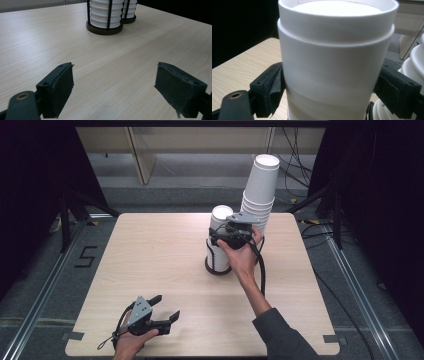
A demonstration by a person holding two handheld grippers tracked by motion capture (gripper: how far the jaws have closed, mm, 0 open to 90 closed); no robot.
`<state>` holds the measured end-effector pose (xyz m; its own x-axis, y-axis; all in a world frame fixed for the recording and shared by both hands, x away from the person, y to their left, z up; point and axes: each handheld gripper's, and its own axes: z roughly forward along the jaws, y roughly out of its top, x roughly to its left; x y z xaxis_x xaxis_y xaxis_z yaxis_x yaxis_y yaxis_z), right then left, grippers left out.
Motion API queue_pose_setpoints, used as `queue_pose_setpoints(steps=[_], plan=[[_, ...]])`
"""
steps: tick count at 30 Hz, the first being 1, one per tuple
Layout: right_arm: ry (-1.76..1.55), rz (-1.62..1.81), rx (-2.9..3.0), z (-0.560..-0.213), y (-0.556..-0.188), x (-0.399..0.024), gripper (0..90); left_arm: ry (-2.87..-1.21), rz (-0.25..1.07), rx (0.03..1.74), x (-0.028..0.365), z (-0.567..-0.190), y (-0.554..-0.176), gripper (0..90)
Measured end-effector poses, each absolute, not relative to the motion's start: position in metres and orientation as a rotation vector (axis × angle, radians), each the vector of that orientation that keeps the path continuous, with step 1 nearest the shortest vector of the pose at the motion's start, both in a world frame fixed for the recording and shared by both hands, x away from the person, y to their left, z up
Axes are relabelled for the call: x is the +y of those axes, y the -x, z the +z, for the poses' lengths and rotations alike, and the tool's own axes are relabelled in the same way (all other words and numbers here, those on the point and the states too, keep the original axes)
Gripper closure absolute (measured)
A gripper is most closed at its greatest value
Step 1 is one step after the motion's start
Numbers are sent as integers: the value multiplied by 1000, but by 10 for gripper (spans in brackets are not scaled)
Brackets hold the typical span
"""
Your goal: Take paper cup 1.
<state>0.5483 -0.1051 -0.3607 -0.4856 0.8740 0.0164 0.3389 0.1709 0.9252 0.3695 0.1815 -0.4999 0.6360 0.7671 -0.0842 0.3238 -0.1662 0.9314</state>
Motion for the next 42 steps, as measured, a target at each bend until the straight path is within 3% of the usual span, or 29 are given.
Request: queue_pose_setpoints(steps=[10,23,36,42], plan=[[-1174,1275,1890,-362,-551,-99,168,-1762,505,881,181,-500,-369,147],[-1130,1326,1832,-332,-545,-102,181,-1764,504,878,181,-500,-369,147],[-1051,1412,1768,-268,-532,-111,182,-1753,490,873,180,-501,-370,146],[-1004,1448,1800,-255,-514,-116,184,-1762,500,882,181,-500,-370,146]])
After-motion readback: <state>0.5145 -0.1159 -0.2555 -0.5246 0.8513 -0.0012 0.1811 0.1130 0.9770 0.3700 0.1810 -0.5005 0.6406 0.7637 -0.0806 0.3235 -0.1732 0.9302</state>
